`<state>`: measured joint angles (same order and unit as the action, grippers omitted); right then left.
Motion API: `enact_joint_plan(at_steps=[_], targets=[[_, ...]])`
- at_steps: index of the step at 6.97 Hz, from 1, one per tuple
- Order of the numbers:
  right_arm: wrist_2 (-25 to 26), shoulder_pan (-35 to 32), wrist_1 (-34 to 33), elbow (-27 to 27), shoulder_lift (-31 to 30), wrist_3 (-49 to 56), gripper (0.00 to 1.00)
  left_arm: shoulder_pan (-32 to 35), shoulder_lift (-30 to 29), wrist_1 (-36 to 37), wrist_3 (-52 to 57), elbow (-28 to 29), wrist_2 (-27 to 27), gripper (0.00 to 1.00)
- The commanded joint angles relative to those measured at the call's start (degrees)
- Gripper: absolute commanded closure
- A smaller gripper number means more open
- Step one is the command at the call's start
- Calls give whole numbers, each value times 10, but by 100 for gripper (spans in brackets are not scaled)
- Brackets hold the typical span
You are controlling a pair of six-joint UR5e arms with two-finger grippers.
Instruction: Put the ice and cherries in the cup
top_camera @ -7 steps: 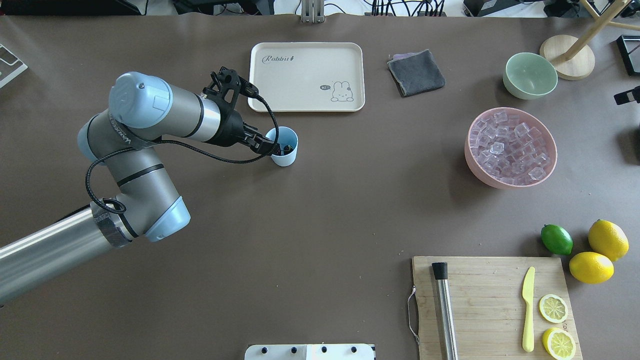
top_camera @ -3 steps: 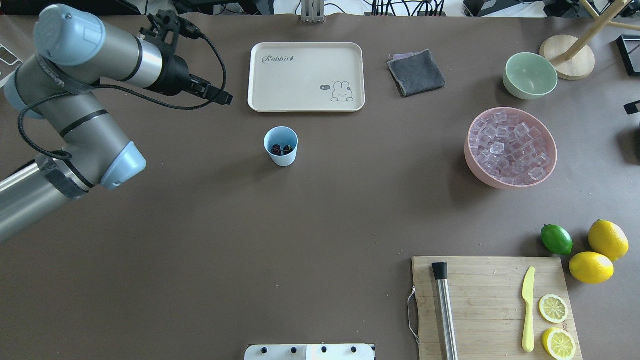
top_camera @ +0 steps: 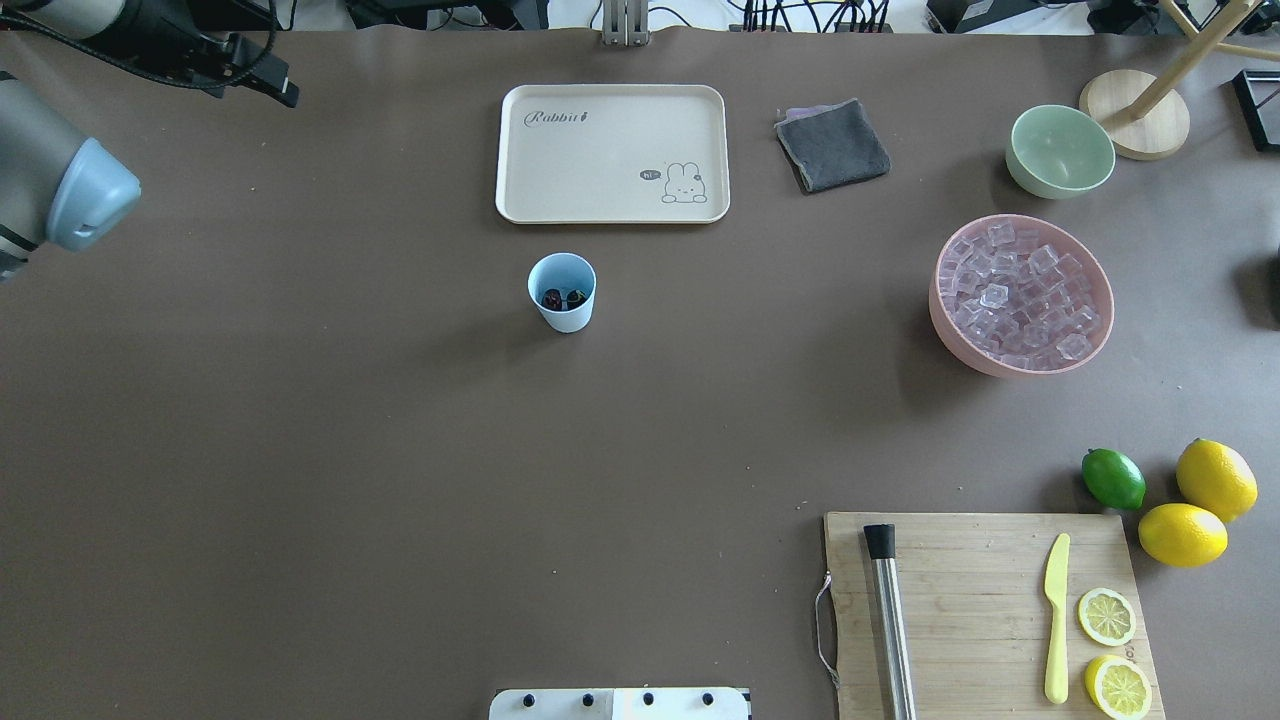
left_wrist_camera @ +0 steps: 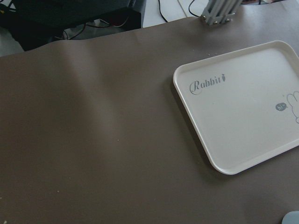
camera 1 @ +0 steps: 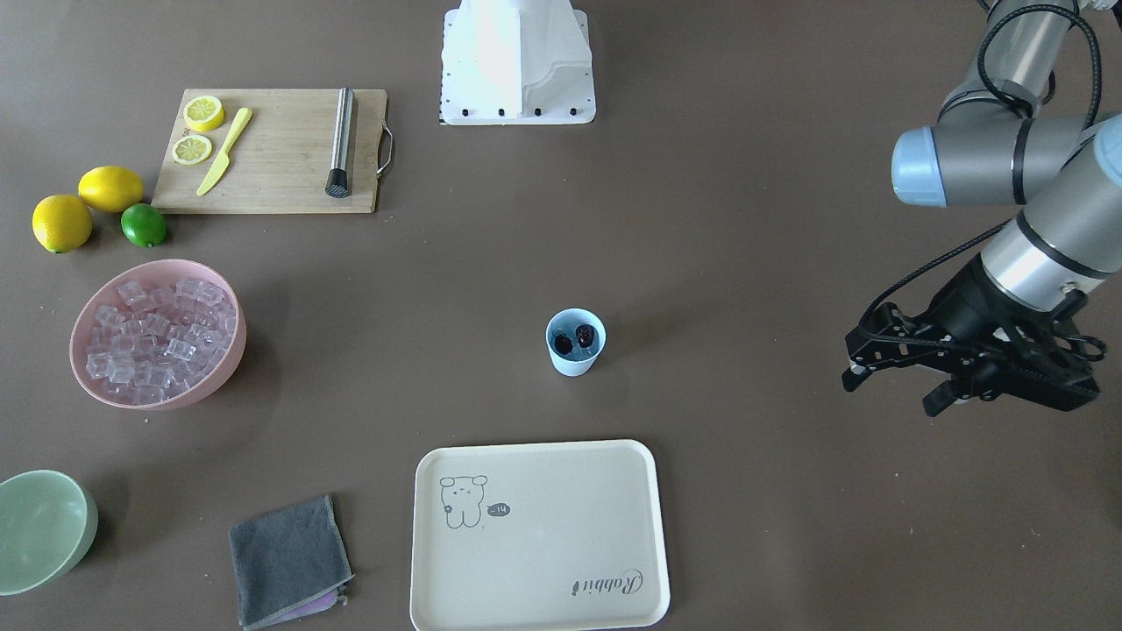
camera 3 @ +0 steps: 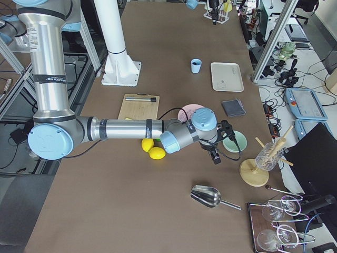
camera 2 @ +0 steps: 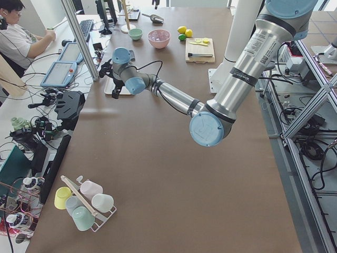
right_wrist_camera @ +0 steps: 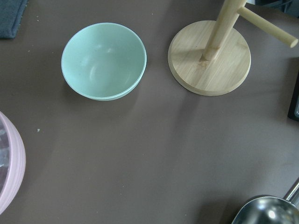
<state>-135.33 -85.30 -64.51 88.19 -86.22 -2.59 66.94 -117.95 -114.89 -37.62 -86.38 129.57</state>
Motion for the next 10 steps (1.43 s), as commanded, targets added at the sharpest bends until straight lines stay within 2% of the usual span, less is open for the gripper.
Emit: enact_joint_plan(at_steps=[1, 2, 3, 4, 5, 6, 9, 10], targets=[[-2, -15, -60, 3, 22, -6, 0, 65, 35, 74, 1, 0, 13, 2], [1, -15, -63, 7, 23, -8, 0, 91, 61, 95, 10, -4, 15, 2], [10, -15, -63, 7, 22, -13, 0, 120, 84, 110, 75, 4, 14, 2], [12, -15, -63, 8, 25, -17, 0, 141, 77, 192, 104, 1, 13, 2], [12, -15, -63, 6, 27, -36, 0, 149, 74, 232, 106, -4, 7, 2], [11, -14, -62, 7, 28, -69, 0, 168, 75, 237, 106, -1, 7, 2], [8, -15, -62, 10, 30, -73, 0, 201, 80, 283, 106, -1, 9, 2], [13, -14, -62, 16, 27, -91, 0, 205, 77, 328, 106, -2, 7, 2]])
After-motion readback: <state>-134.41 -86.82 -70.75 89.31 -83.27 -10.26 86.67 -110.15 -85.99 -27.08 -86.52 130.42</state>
